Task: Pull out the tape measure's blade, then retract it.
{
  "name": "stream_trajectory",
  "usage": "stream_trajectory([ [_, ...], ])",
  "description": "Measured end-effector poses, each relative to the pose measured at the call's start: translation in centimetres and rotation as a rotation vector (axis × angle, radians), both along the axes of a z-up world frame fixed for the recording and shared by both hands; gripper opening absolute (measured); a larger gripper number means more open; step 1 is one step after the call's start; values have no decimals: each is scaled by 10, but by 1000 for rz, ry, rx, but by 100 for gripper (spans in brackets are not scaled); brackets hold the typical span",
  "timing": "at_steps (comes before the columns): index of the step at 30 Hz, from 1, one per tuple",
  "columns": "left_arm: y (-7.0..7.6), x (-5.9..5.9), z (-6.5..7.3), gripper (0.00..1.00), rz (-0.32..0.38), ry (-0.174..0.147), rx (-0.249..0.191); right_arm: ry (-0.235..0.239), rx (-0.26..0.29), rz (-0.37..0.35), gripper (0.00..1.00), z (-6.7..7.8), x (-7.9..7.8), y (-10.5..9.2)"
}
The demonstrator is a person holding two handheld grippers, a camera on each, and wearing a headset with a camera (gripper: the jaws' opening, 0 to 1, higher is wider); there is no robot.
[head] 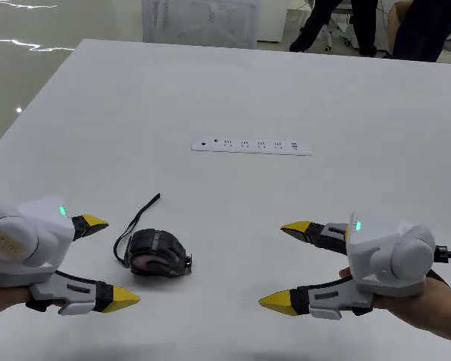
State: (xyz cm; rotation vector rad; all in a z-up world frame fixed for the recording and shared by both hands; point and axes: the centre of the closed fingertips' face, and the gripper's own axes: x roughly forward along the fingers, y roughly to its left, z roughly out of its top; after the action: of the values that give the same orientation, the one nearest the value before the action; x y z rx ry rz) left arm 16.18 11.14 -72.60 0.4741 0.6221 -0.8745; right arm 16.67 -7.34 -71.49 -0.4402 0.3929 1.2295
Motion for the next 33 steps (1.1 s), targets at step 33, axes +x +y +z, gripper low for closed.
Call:
stream_trajectory([
  [33,1,21,-18,58,-151,22,108,10,-72,129,60,-25,11,29],
])
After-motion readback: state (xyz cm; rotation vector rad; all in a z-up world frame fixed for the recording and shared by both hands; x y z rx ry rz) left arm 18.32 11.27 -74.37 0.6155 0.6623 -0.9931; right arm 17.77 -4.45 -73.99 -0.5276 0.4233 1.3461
